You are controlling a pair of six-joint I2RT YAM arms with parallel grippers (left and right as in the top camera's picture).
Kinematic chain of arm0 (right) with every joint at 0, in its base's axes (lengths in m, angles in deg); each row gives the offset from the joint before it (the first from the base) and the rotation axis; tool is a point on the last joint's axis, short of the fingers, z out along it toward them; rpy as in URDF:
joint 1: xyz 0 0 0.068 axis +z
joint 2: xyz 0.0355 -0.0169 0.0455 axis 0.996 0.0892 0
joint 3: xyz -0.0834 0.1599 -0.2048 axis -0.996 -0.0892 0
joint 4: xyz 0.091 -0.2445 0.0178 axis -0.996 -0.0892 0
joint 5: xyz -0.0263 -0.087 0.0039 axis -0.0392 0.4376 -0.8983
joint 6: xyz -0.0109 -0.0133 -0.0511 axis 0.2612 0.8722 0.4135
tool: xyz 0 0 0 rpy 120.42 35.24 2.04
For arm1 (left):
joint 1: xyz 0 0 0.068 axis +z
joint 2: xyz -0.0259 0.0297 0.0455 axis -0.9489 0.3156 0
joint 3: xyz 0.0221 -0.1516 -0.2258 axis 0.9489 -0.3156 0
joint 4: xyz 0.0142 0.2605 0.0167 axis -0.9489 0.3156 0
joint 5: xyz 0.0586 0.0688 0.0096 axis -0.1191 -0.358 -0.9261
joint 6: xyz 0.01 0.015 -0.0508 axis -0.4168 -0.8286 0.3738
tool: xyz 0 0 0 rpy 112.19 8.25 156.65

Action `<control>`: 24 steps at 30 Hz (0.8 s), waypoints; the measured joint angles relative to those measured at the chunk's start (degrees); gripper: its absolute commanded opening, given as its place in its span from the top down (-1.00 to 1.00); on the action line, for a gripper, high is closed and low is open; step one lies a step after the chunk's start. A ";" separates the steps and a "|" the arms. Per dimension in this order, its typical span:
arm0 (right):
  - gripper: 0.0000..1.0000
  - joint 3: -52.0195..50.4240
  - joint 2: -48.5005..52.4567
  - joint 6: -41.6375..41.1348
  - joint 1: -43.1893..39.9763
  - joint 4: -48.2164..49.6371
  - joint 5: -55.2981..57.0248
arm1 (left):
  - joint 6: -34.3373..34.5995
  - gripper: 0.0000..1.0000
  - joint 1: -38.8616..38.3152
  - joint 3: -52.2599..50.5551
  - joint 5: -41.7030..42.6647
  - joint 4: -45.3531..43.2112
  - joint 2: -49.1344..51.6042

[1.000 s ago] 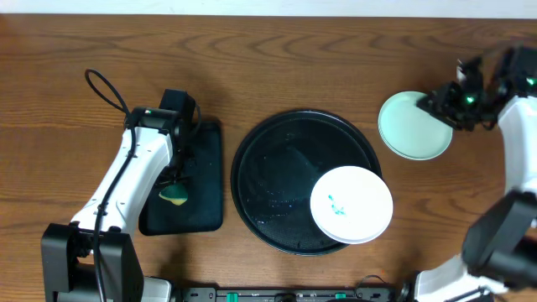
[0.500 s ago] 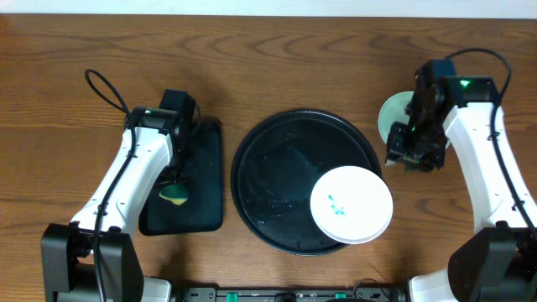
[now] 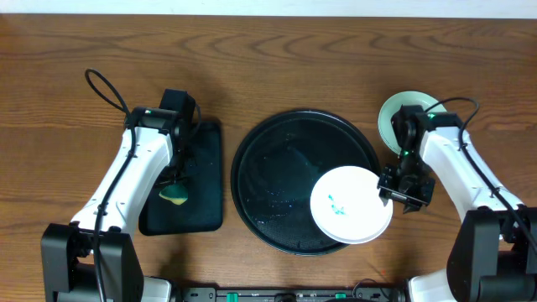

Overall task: Clean dirty plates on tray and stack at the side
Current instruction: 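Move the right gripper back to the white plate's rim, then grip the white plate with the right gripper and slide it to tray center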

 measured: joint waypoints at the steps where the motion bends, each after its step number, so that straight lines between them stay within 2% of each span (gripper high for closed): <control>1: 0.22 -0.94 0.00 -0.31 0.04 1.18 -0.15 | 0.00 0.85 0.00 0.00 0.00 0.00 0.00; 7: 0.28 -6.82 0.02 -1.90 0.44 9.81 -2.51 | 0.00 0.86 0.00 0.00 0.00 -0.04 0.00; 8: 0.35 -7.58 0.02 -2.10 0.44 11.04 -3.04 | 0.00 0.86 0.00 0.00 -0.02 -0.02 0.00; 10: 0.62 -8.50 0.00 -2.34 0.44 13.07 -4.46 | 0.00 0.86 0.00 0.00 0.00 -0.02 0.00; 14: 0.96 -9.18 -0.09 -2.78 0.44 16.55 -6.43 | 0.00 0.85 0.00 0.00 -0.02 -0.04 0.00; 24: 0.97 -9.44 -0.48 -1.57 0.85 20.68 -8.57 | 0.00 0.86 0.00 0.00 0.00 -0.24 0.00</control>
